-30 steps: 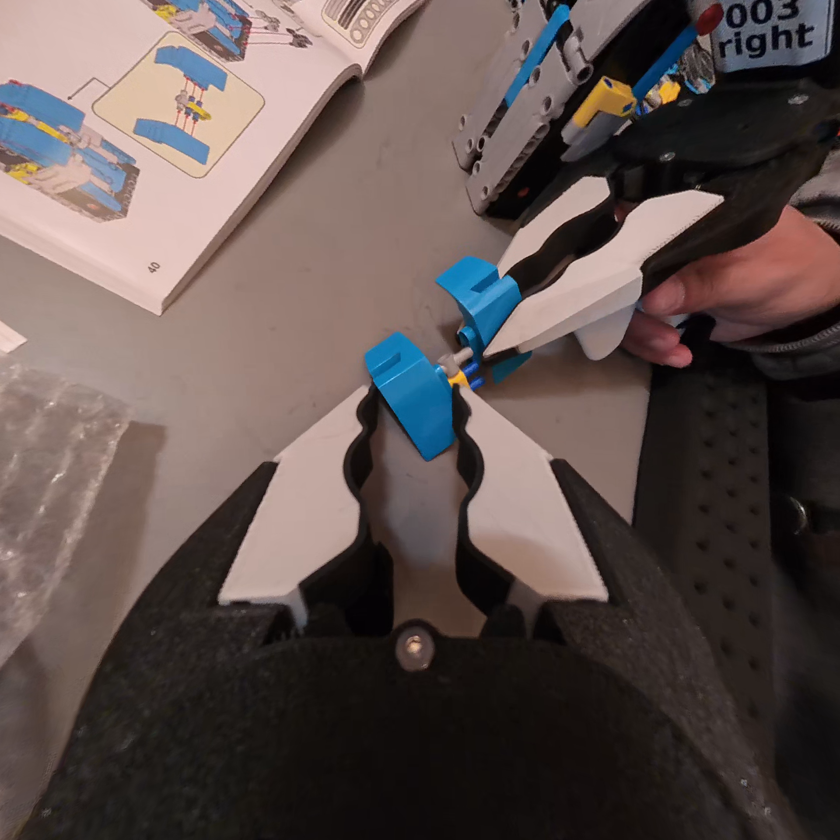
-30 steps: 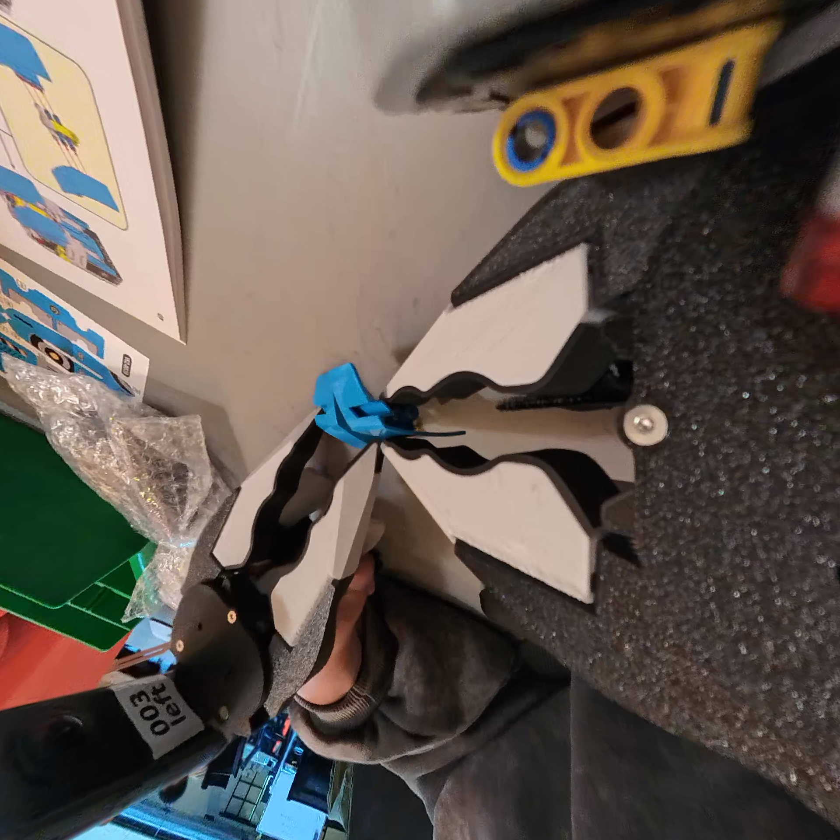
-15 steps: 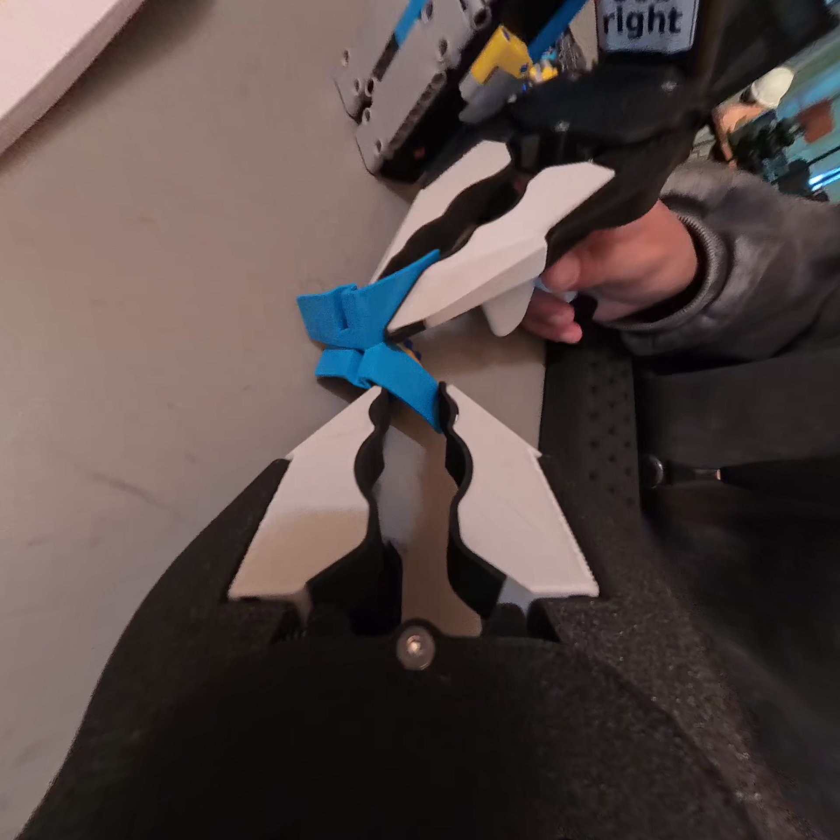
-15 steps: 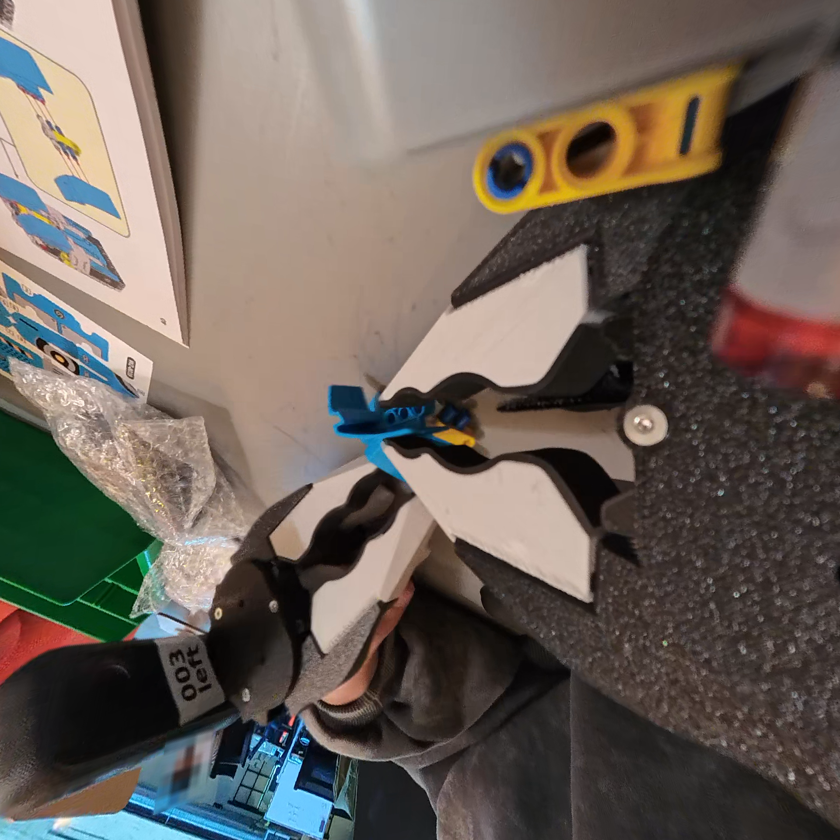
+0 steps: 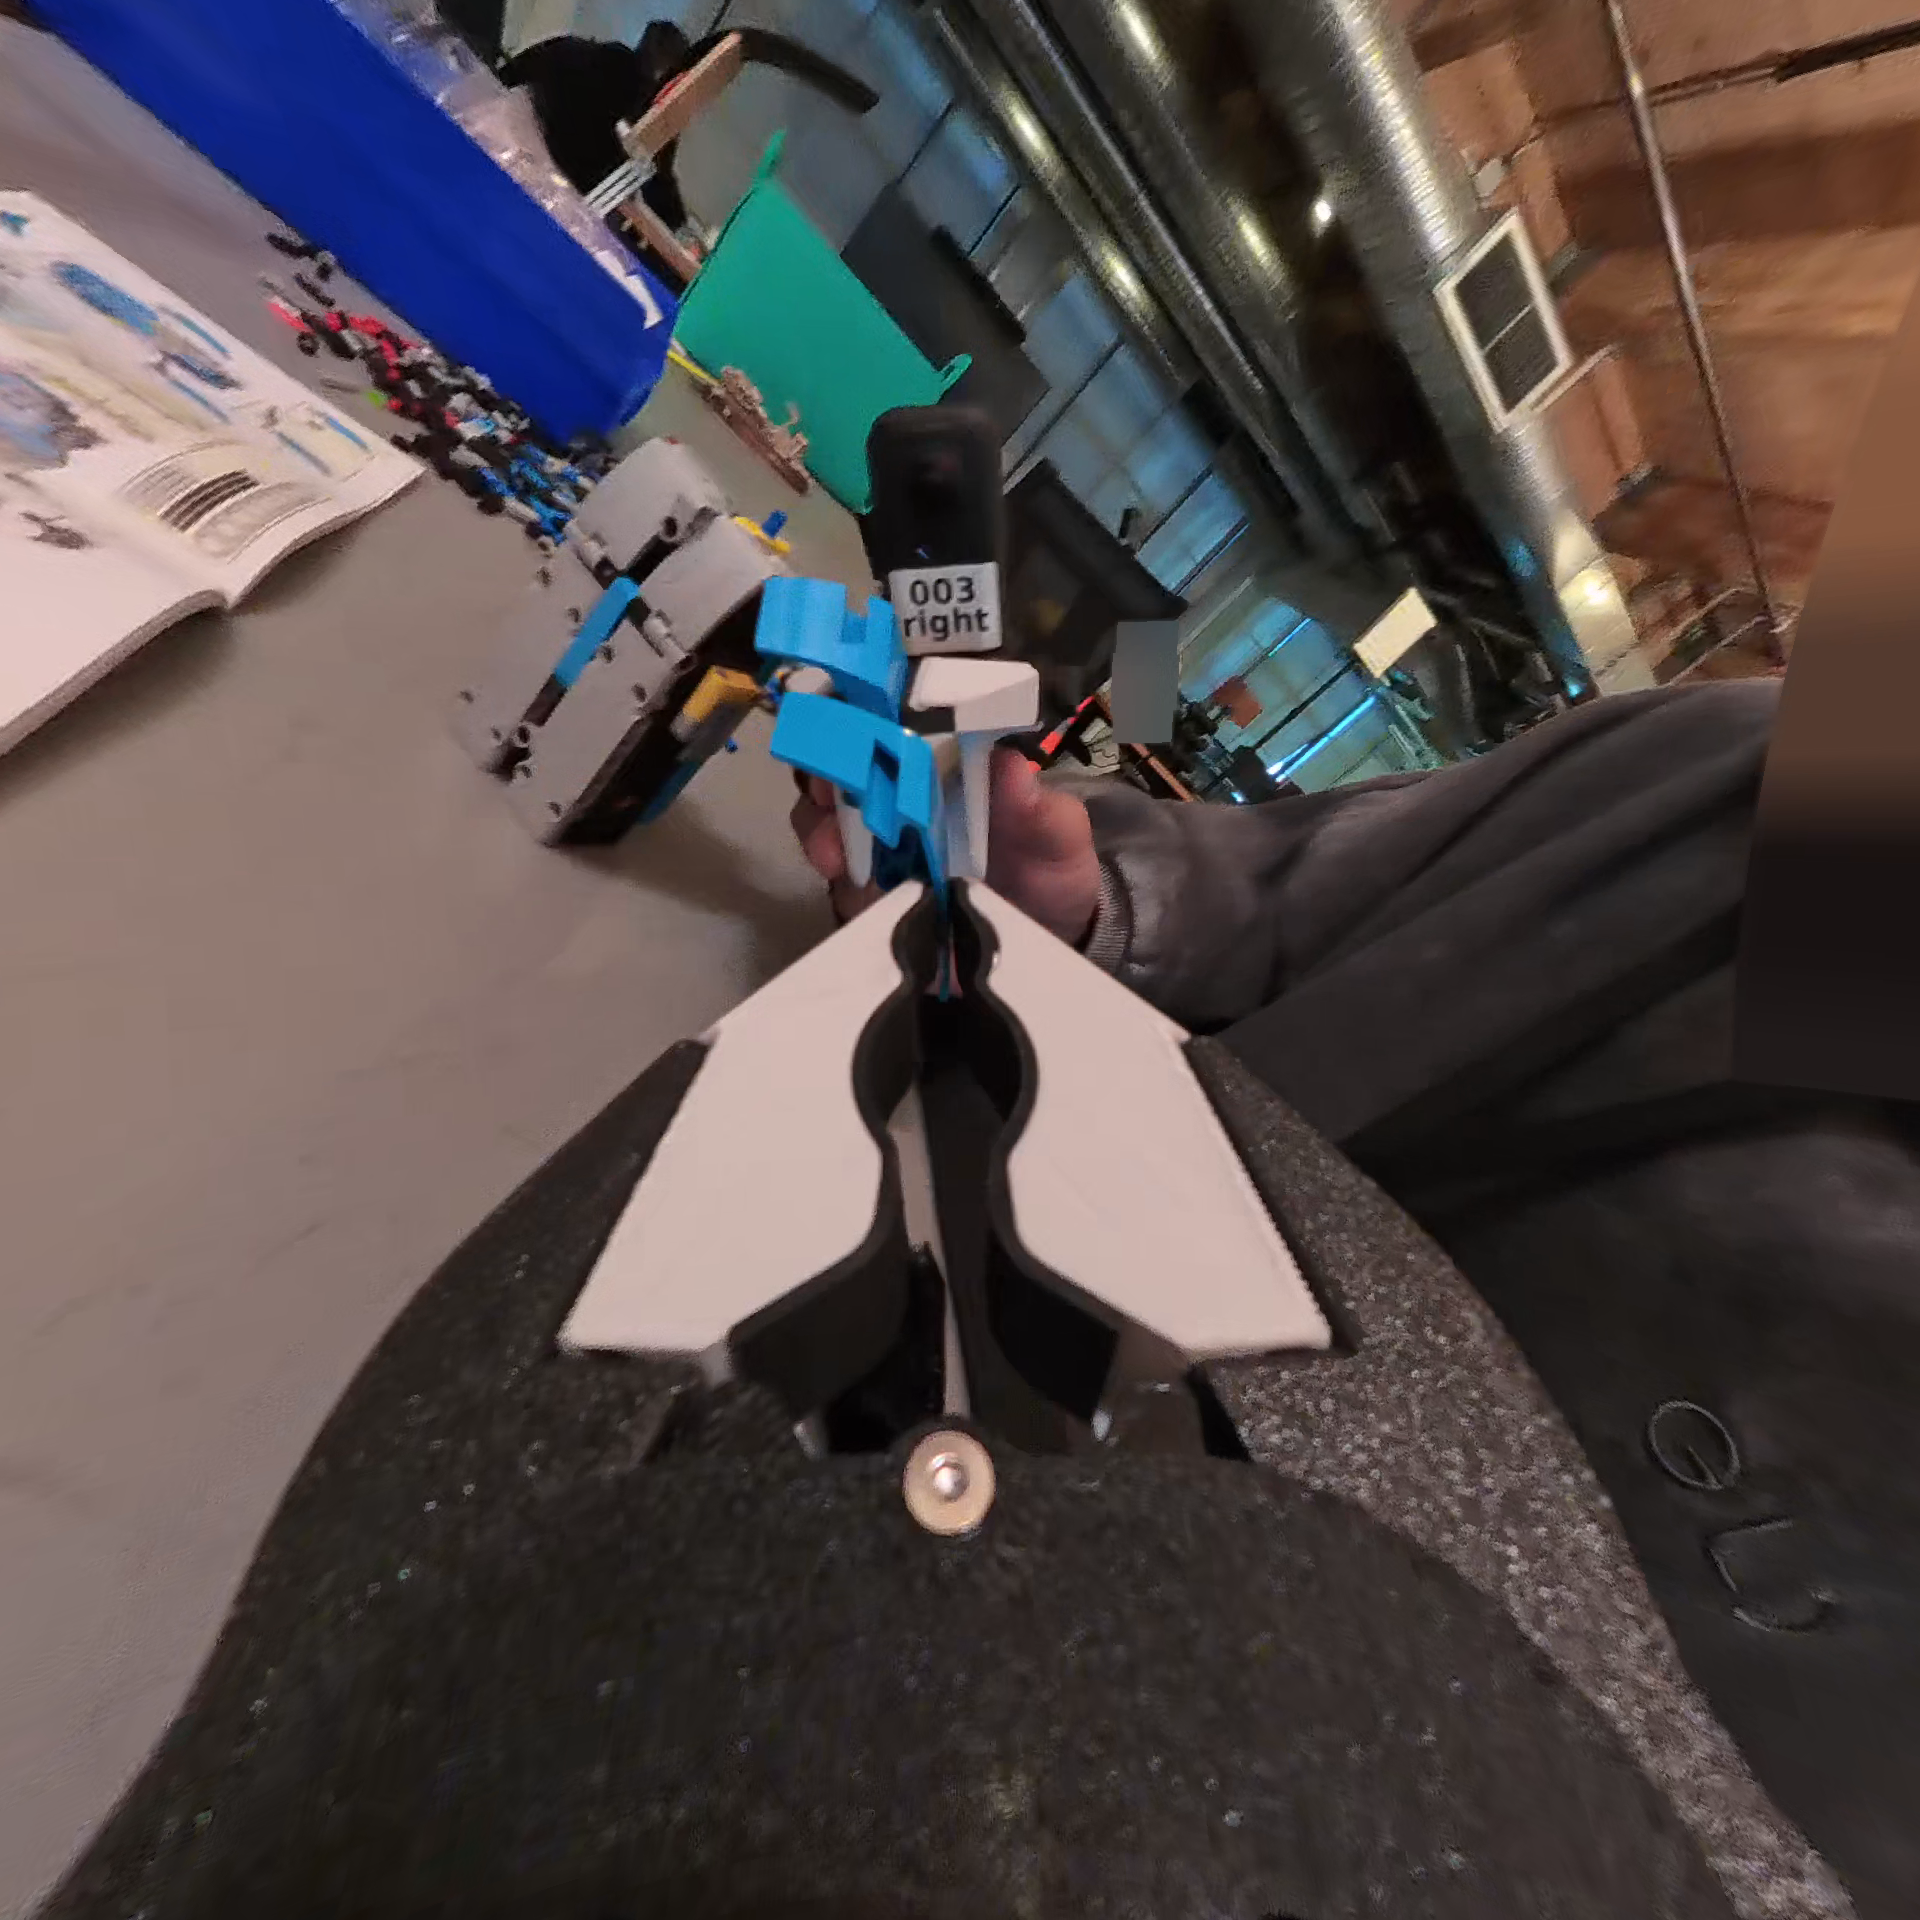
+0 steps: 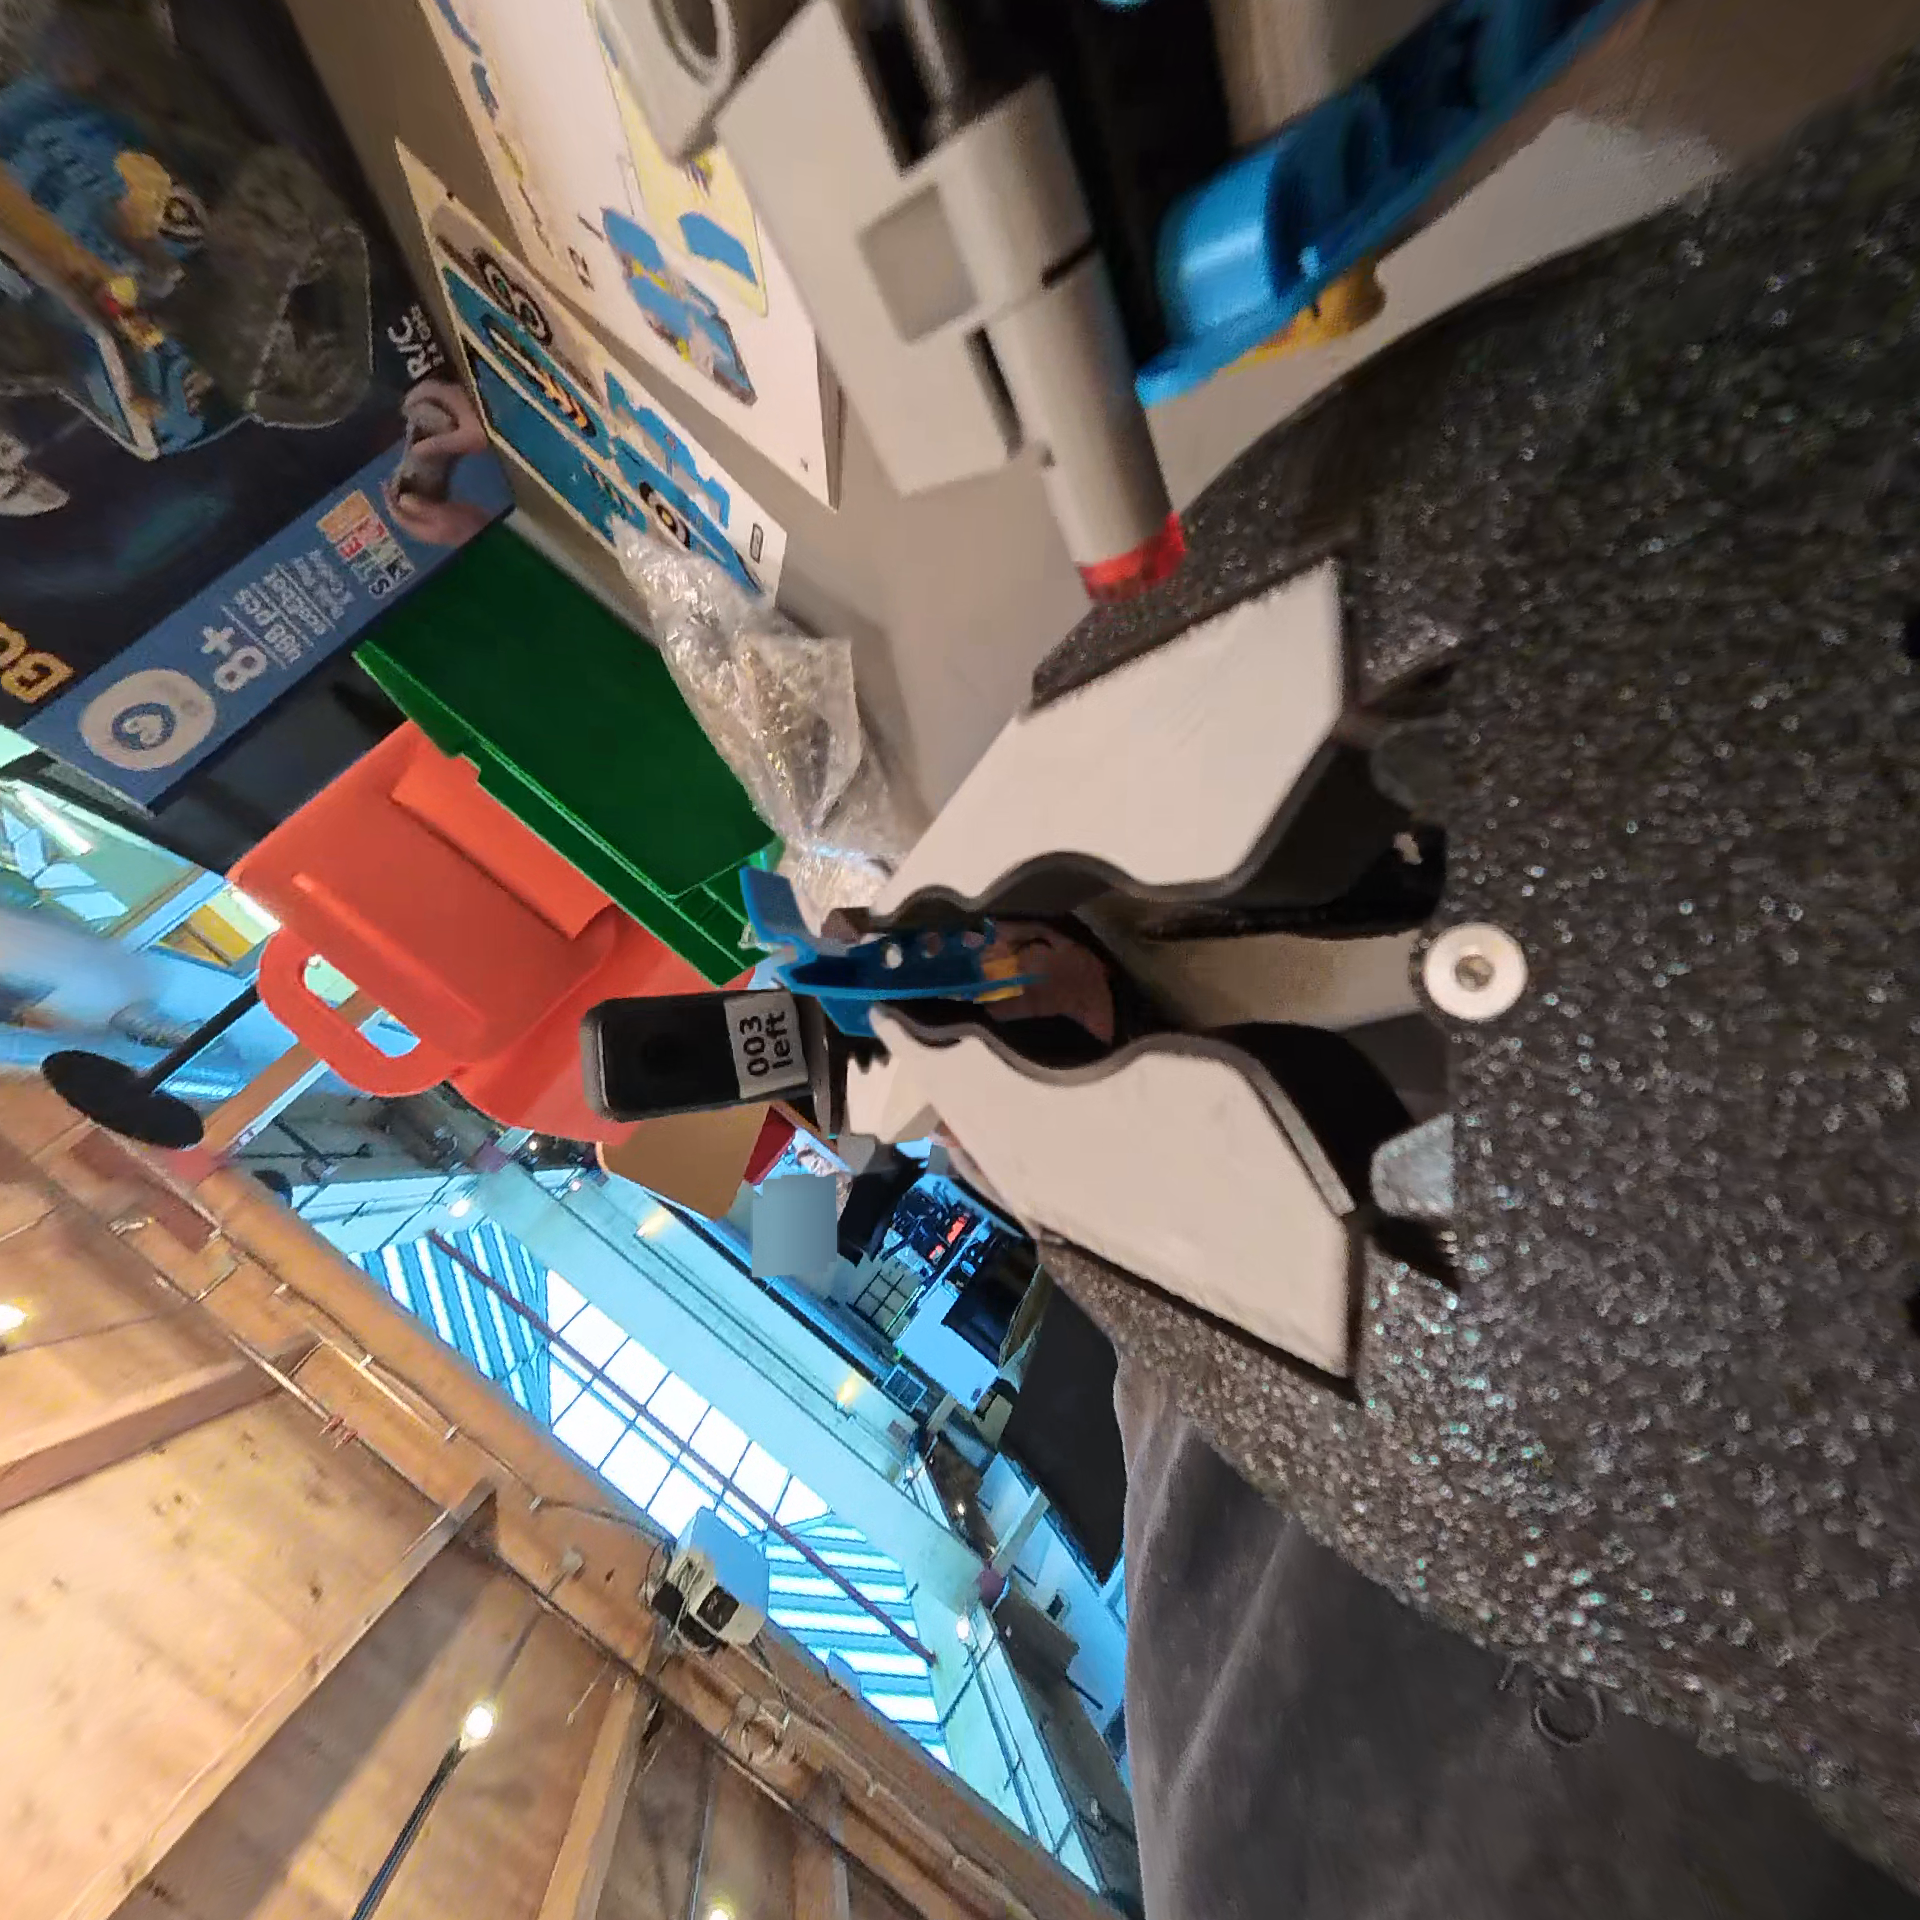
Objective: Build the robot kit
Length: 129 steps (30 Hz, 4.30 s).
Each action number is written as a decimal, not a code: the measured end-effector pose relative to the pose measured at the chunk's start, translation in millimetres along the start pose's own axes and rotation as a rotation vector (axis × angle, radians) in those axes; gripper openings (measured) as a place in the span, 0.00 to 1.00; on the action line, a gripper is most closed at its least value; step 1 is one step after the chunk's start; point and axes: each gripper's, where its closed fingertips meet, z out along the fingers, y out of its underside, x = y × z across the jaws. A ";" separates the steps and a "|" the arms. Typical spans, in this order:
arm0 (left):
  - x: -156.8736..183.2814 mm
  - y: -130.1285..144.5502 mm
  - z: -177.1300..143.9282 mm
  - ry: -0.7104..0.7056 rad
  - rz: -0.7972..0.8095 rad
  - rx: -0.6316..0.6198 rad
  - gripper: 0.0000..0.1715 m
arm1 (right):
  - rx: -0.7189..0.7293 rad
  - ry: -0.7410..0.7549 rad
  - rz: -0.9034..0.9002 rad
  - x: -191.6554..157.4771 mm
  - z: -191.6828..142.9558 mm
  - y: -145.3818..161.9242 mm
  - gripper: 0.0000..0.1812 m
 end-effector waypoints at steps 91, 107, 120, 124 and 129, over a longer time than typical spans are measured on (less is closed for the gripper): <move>1.8 12.0 11.2 0.008 -0.075 0.012 0.00 | -0.138 -0.064 -0.010 -9.4 -6.1 11.7 0.06; -4.1 22.4 11.8 -0.023 -0.072 -0.060 0.00 | -0.227 -0.012 -0.058 -0.8 -9.0 23.3 0.06; 1.9 35.0 10.4 0.031 -0.096 -0.155 0.00 | -0.372 -0.092 -0.041 -7.3 -14.7 39.3 0.06; 0.0 40.1 10.5 0.021 -0.089 -0.186 0.00 | -0.408 -0.080 -0.057 -5.0 -16.4 44.9 0.06; 0.4 39.5 10.4 0.043 -0.126 -0.176 0.00 | -0.403 -0.087 -0.042 -5.3 -16.6 45.1 0.06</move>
